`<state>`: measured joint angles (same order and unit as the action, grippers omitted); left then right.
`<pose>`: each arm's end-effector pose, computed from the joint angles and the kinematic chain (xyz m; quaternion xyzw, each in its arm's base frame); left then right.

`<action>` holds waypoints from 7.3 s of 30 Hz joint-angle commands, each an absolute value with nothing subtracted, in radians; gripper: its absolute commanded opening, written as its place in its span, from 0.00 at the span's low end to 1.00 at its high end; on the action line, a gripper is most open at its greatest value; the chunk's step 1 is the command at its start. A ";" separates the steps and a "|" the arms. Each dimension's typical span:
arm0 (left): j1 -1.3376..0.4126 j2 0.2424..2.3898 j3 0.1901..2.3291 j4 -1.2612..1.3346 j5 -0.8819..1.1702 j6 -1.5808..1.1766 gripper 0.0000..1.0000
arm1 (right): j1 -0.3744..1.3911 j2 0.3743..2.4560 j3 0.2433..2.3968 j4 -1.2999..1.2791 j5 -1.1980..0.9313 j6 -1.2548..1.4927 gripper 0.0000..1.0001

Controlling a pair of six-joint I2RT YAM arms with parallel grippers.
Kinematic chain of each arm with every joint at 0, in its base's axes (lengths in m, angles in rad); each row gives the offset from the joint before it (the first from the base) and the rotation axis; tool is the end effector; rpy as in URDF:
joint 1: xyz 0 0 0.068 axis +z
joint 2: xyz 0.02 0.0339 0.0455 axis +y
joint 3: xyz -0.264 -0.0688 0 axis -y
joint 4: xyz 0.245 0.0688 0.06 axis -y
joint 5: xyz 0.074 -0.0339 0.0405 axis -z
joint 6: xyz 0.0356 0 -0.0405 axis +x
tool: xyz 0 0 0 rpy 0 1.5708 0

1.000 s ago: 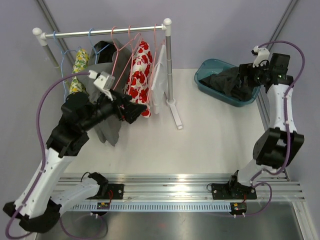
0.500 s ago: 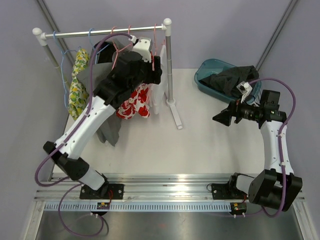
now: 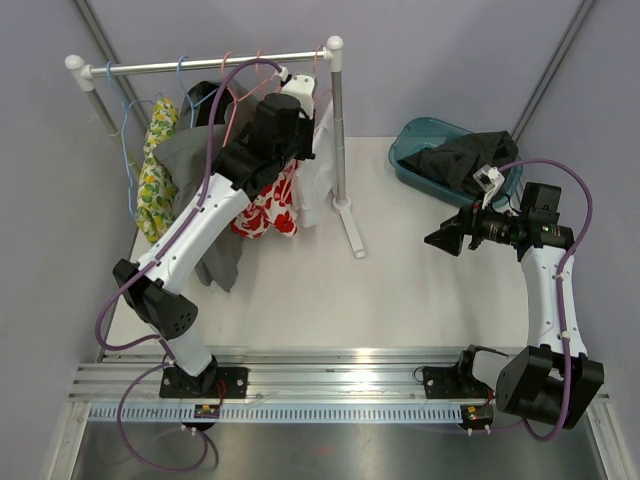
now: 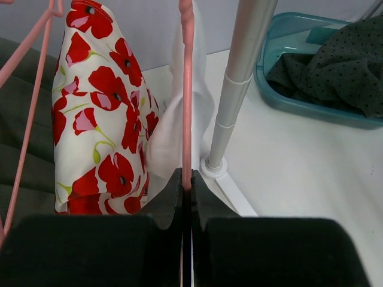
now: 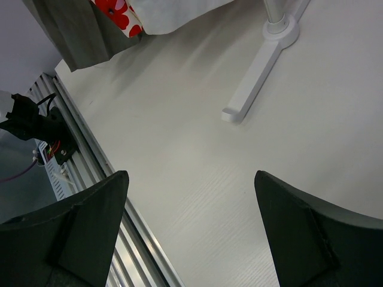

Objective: Remove the skirt from the hanger

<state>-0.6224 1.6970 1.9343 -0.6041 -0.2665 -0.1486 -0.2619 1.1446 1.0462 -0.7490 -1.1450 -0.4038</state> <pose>0.3129 -0.2130 0.4525 0.1186 0.8117 -0.1096 0.5613 0.2202 -0.0255 0.3230 -0.2469 0.7706 0.3817 0.4467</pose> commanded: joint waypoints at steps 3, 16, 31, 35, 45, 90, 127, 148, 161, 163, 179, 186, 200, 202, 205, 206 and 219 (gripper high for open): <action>-0.623 1.600 1.996 -0.488 -0.275 -0.115 0.00 | -0.264 1.127 1.055 -0.750 -1.157 -0.428 0.93; -0.623 1.441 1.885 -0.475 -0.296 -0.146 0.00 | -0.264 1.134 1.058 -0.776 -1.170 -0.460 0.93; -0.624 1.002 1.384 -0.399 0.056 -0.468 0.00 | 0.068 1.152 1.160 -0.738 -1.090 -0.497 0.91; -0.627 0.916 1.293 -0.342 0.118 -0.596 0.00 | 0.239 1.184 1.192 -0.430 -0.849 -0.252 0.88; -0.634 0.842 1.198 -0.298 0.158 -0.709 0.00 | 0.682 1.466 1.479 -0.311 -0.215 -0.189 0.81; -0.634 0.801 1.055 -0.463 -0.046 -0.486 0.00 | 0.272 1.223 1.720 -0.710 -0.706 -0.282 0.00; -0.548 1.387 1.620 -0.225 -0.123 -0.334 0.00 | 0.095 1.046 1.008 -0.632 -0.663 -0.468 1.00; -0.494 1.427 1.629 -0.268 -0.011 -0.379 0.66 | 0.083 1.107 0.991 -0.742 -0.830 -0.656 1.00; -0.495 1.065 1.424 -0.403 0.101 -0.285 0.99 | 0.078 1.340 1.069 -0.563 -0.276 -0.249 1.00; -0.494 0.975 1.352 -0.416 0.118 -0.264 0.99 | 0.074 1.383 1.075 -0.520 -0.200 -0.172 0.99; -0.494 0.434 0.851 -0.457 0.127 -0.210 0.99 | 0.025 1.650 1.072 -0.176 -0.259 -0.206 0.99; -0.494 0.318 0.807 -0.502 0.106 -0.233 0.99 | 0.011 1.738 1.129 -0.253 -0.401 -0.210 0.75; -0.494 0.235 0.744 -0.502 0.091 -0.293 0.99 | 0.009 1.448 1.288 -0.416 -0.568 -0.278 0.00; -0.494 0.233 0.736 -0.497 0.089 -0.299 0.99 | 0.008 1.411 1.376 -0.431 -0.540 -0.262 0.00; -0.494 0.233 0.723 -0.488 0.086 -0.310 0.99 | 0.008 1.410 1.500 -0.445 -0.479 -0.226 0.00; -0.495 0.233 0.719 -0.486 0.087 -0.313 0.99 | 0.008 1.416 1.532 -0.446 -0.447 -0.206 0.00; -0.495 0.218 0.703 -0.486 0.084 -0.348 0.99 | 0.008 1.716 1.968 -0.342 -0.261 -0.150 0.00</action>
